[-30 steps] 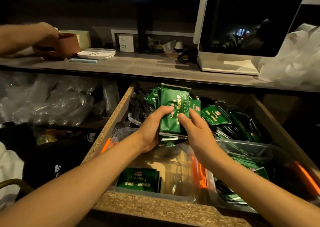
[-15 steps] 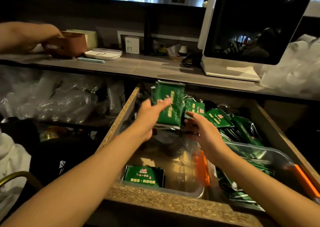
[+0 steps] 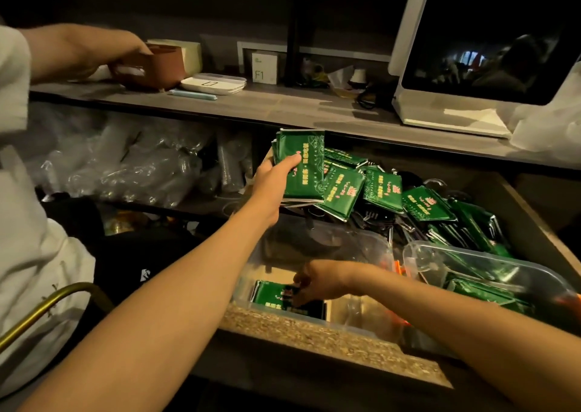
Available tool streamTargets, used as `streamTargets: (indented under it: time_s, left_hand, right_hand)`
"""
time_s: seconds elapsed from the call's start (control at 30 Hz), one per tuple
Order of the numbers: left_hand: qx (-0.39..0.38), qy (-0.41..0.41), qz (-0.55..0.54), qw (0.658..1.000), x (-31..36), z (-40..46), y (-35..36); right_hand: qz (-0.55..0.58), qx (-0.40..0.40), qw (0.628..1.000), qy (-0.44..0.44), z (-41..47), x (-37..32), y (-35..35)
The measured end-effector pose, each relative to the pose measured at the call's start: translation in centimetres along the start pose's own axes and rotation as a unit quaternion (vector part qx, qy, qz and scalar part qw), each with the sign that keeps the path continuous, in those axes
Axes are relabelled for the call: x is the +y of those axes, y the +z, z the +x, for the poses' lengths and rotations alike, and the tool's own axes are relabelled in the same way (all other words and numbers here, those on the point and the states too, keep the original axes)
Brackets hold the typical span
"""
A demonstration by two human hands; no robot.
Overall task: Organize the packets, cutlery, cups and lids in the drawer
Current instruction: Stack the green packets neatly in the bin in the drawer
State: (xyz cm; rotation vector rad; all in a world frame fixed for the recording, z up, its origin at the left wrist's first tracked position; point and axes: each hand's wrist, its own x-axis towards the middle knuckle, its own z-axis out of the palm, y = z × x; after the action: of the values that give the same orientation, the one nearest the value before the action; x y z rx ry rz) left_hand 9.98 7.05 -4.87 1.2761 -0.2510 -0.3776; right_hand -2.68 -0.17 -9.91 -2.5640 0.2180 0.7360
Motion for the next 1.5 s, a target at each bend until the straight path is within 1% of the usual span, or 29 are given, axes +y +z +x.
streamTargets:
  time_s: [0.07,0.13,0.23,0.3,0.37,0.47,0.57,0.63,0.7,0.73,0.77,0.83,0.87,0.9,0.97,1.0,1.03,1.13,1.2,1.27,1.3,1.33,1.4,1.5]
  left_hand:
    - [-0.005,0.001,0.006,1.000,0.0,-0.5,0.2]
    - [-0.006,-0.003,0.010,1.000,0.3,-0.9,0.6]
    - [-0.013,-0.008,0.003,1.000,-0.1,-0.3,0.7]
    - [-0.018,-0.011,-0.001,1.000,-0.2,-0.2,0.7]
    - [-0.017,-0.013,-0.007,1.000,-0.4,-0.1,0.6]
    - [-0.017,-0.023,-0.016,0.999,-1.3,0.8,0.5]
    - [-0.015,-0.024,-0.025,0.999,-0.5,-0.1,0.8]
    - [-0.021,-0.025,-0.037,0.999,0.6,-1.1,1.1]
    - [-0.014,-0.028,-0.035,0.999,0.6,-0.9,1.2]
    - [-0.008,-0.028,-0.020,0.999,0.2,-0.4,1.2]
    - [-0.015,-0.035,-0.011,0.999,-0.3,0.1,1.2]
    - [-0.049,-0.063,-0.024,0.997,-1.6,1.1,1.3]
    - [-0.057,-0.066,-0.028,0.996,-1.5,0.3,1.8]
    - [-0.062,-0.057,-0.022,0.996,-1.1,-1.1,2.3]
    - [-0.058,-0.025,-0.008,0.998,-0.8,-3.1,3.4]
    - [-0.059,-0.025,0.000,0.998,-1.3,-3.0,3.7]
    - [-0.076,-0.031,0.008,0.997,-1.7,-3.3,3.9]
    - [-0.101,-0.041,0.033,0.994,-2.1,-3.7,4.7]
    - [-0.114,-0.026,0.055,0.992,-2.2,-4.0,4.9]
    - [-0.135,-0.008,0.076,0.988,-2.6,-4.3,5.0]
    - [-0.145,0.004,0.093,0.985,-2.6,-4.6,5.1]
    - [-0.156,0.018,0.109,0.982,-2.7,-4.8,5.2]
    - [-0.176,0.050,0.134,0.974,-2.8,-5.1,5.3]
    - [-0.196,0.059,0.145,0.968,-3.0,-5.3,5.3]
  right_hand:
    - [-0.015,-0.022,1.000,0.009,0.7,0.2,1.0]
    - [-0.005,-0.031,0.999,0.013,0.9,0.5,1.3]
    - [0.055,-0.044,0.997,0.020,1.0,0.9,1.5]
    - [0.096,-0.046,0.994,0.010,0.8,1.0,1.4]
    - [0.156,-0.040,0.987,-0.021,0.0,1.2,0.6]
    - [0.262,-0.029,0.963,-0.055,-2.3,1.3,-2.0]
    - [0.277,-0.022,0.957,-0.085,-4.8,1.9,-4.8]
    - [0.285,0.003,0.954,-0.089,-6.4,2.6,-6.3]
    - [0.323,0.031,0.941,-0.098,-7.7,3.5,-7.5]
    - [0.357,0.044,0.926,-0.117,-8.2,4.0,-7.9]
    - [0.403,0.069,0.902,-0.136,-8.5,4.3,-8.1]
    - [0.511,0.156,0.831,-0.153,-8.7,4.5,-8.1]
    - [0.551,0.207,0.794,-0.151,-8.4,4.7,-7.9]
    - [0.575,0.251,0.766,-0.144,-8.2,4.9,-7.7]
    - [0.599,0.312,0.727,-0.126,-7.6,5.1,-7.2]
    - [0.610,0.335,0.709,-0.114,-7.3,5.1,-7.1]
    - [0.617,0.352,0.696,-0.103,-7.0,5.0,-6.9]
    - [0.606,0.393,0.689,-0.064,-6.3,4.7,-6.5]
    - [0.587,0.415,0.694,-0.043,-6.0,4.9,-6.3]
    - [0.557,0.435,0.706,-0.046,-5.9,4.7,-6.1]
    - [0.553,0.444,0.704,-0.047,-5.9,4.6,-6.0]
    - [0.553,0.447,0.702,-0.049,-5.9,4.4,-5.8]
    - [0.549,0.438,0.710,-0.047,-6.0,4.0,-5.4]
    - [0.545,0.409,0.729,-0.062,-6.3,3.8,-5.1]
